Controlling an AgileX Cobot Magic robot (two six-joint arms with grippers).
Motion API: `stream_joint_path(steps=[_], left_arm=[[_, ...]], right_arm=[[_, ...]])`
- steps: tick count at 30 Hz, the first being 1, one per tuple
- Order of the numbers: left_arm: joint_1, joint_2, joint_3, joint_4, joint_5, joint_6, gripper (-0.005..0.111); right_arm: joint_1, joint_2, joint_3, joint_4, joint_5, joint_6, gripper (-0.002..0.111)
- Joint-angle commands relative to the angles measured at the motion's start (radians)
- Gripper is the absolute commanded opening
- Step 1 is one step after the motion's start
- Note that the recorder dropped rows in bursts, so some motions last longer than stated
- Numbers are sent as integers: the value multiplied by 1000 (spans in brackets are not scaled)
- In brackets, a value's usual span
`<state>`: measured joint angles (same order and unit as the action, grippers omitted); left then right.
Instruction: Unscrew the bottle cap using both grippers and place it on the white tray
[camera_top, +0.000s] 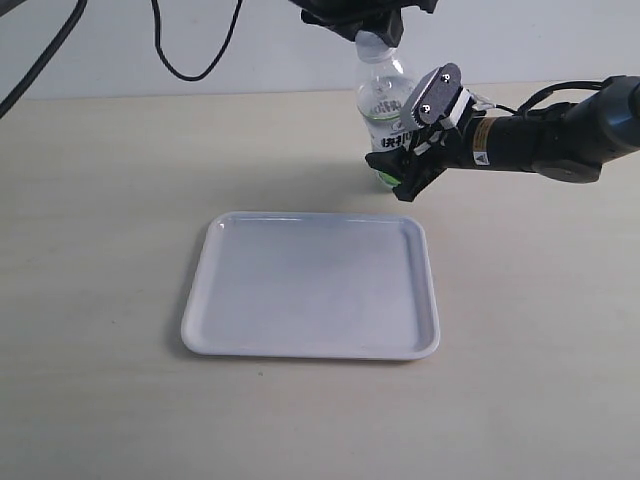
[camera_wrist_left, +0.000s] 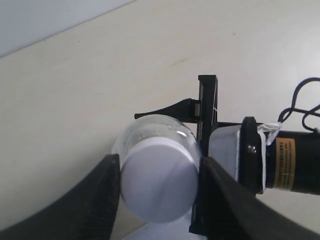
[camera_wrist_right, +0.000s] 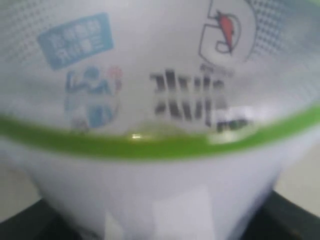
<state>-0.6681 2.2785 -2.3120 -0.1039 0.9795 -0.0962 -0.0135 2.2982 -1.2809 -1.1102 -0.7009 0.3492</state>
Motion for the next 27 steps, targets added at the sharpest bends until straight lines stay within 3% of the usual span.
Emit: stream_joint_path(steps=[1,16,24,25,27], left_arm=[[-3,1,-5,-3,45,-152,0],[-3,1,-5,49,56,-538,0],[-3,1,-5,49,8,-590,1],[-3,1,-5,49,0,-541,5],[-3,1,-5,47,-11,-492,24]], right_arm=[[1,7,7,-14,8,-4,0],[1,7,7,-14,-5,3,0],[1,7,7,-14,-8,3,0],[1,7,7,-14,-8,3,0],[1,7,7,-14,-10,3,0]])
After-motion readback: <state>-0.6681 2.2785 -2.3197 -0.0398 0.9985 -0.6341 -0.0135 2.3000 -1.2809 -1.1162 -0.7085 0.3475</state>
